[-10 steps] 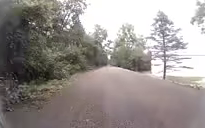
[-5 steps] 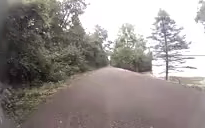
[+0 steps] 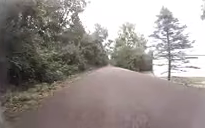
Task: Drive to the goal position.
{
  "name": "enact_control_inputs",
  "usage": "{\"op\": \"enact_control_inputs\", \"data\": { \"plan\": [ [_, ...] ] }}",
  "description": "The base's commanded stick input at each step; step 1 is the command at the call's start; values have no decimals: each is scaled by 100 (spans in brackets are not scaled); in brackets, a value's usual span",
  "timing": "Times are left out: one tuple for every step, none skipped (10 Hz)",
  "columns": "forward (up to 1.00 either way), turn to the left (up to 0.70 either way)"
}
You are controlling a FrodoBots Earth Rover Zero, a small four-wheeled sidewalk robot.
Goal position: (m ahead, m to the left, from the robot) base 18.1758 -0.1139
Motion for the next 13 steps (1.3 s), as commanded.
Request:
{"op": "enact_control_inputs", "data": {
  "plan": [
    [70,0],
    [70,0],
    [70,0],
    [70,0],
    [70,0],
    [70,0],
    [70,0],
    [70,0],
    [70,0],
    [70,0],
    [70,0],
    [70,0],
    [70,0]
  ]
}}
